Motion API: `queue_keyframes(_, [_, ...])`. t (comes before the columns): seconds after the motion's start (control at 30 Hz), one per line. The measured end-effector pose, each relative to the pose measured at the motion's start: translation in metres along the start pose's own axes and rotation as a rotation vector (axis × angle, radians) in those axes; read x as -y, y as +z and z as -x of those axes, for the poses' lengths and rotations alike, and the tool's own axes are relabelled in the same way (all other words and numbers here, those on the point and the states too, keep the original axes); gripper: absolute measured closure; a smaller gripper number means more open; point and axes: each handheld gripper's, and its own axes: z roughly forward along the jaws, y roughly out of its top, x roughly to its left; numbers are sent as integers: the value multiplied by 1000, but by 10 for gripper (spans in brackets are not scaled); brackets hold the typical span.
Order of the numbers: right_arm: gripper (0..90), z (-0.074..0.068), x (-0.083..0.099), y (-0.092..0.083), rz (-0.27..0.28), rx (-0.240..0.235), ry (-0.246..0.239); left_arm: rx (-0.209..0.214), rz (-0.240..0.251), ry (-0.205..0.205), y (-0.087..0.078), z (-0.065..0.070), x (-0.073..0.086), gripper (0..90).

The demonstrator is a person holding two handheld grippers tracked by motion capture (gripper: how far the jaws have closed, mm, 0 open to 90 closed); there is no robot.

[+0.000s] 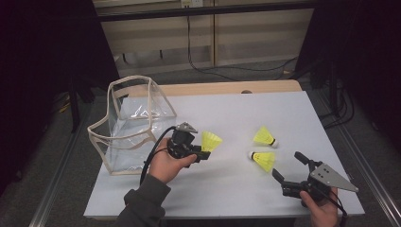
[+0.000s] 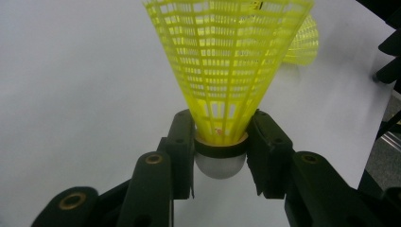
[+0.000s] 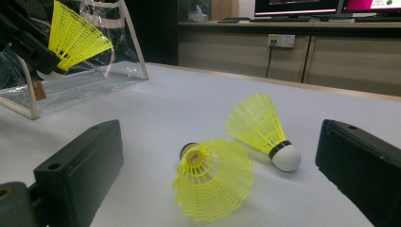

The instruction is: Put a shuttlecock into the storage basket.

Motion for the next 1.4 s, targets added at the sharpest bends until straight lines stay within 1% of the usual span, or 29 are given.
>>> queue_keyframes(0.17, [16,-1,0,0,2,0,0,-6,-8,-3,-2,-1,-3,644])
queue_keyframes(0.37, [16,-1,-1,-1,6,1,-1,-11,-6,-18,-3,-4,-5,644])
queue_keyframes(0.43, [15,-1,-1,-1,6,2,1,-3,2,-34,-4,-4,-6,644])
queue_keyframes(0.47, [15,-1,-1,-1,6,3,0,2,3,-36,-5,-5,-7,644])
queue_keyframes(0.63, [15,-1,-1,-2,9,5,1,-6,11,-48,-8,-5,-10,644])
queue_keyframes(0.7, [15,-1,-1,-2,6,4,2,-6,5,-47,-11,-5,-12,644])
queue_keyframes(0.73, [15,-1,0,-2,6,4,0,-8,8,-53,-12,-4,-13,644])
queue_keyframes(0.8, [15,-2,-1,-2,6,3,0,-14,4,-47,-14,-5,-15,644])
queue_keyframes(0.83, [16,-1,-1,-2,6,3,-1,-14,7,-58,-16,-5,-16,644])
queue_keyframes(0.93, [16,-1,-1,-2,6,1,-1,-7,13,-66,-19,-6,-18,644])
queue_keyframes(0.97, [15,-1,0,-1,5,-1,-3,-10,16,-77,-20,-7,-19,644])
queue_keyframes(1.07, [16,-2,-1,-2,6,0,-4,-21,13,-77,-22,-7,-22,644])
queue_keyframes(1.4, [16,-2,-1,-2,10,0,-2,-28,11,-99,-24,-11,-28,644])
